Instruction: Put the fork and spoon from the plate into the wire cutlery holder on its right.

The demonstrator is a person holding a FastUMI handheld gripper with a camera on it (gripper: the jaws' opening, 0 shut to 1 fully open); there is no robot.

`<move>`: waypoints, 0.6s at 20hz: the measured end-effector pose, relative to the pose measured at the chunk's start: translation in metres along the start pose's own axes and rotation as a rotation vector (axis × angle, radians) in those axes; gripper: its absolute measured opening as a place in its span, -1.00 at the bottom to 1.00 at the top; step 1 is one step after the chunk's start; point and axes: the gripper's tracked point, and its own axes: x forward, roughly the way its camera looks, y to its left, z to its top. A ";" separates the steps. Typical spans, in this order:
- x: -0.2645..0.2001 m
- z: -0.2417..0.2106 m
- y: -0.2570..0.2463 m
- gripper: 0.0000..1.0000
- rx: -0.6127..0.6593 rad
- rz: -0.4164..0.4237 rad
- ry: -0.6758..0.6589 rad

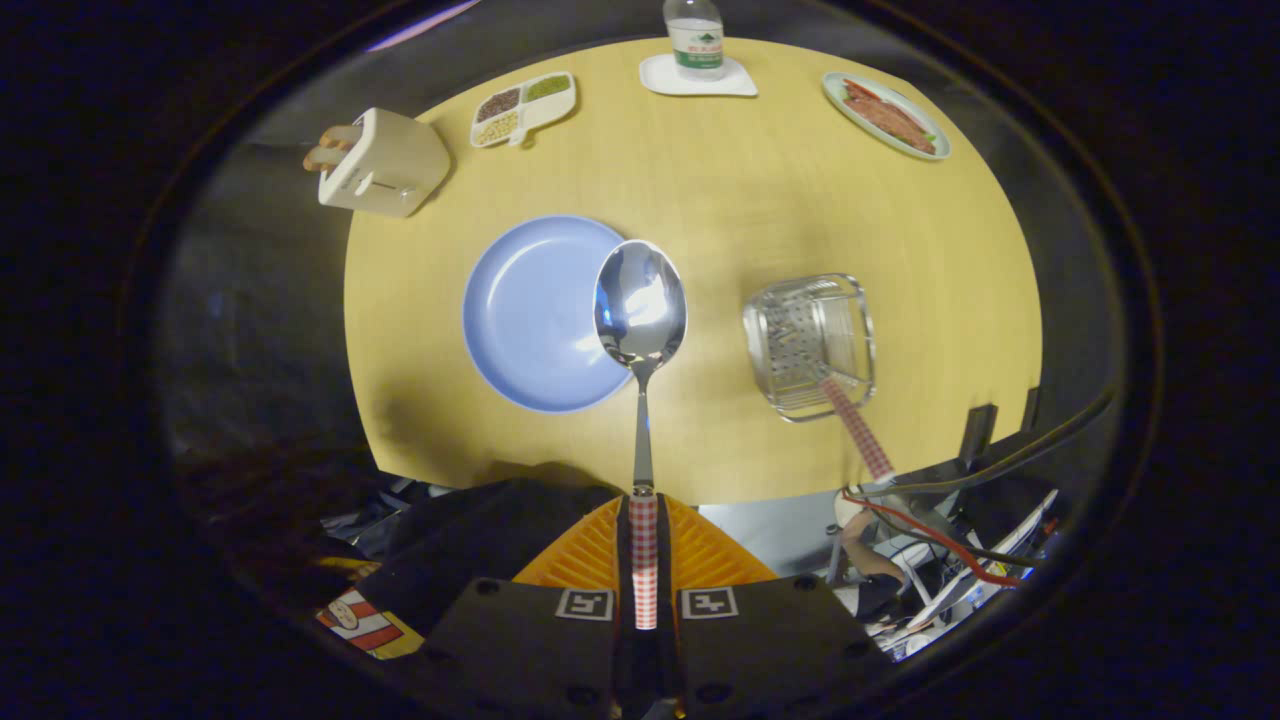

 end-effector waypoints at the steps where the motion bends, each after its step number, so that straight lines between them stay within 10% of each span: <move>1: -0.003 -0.002 -0.013 -0.79 -0.003 -0.012 0.017; 12: 0.008 0.011 -0.081 -0.79 -0.097 -0.077 0.385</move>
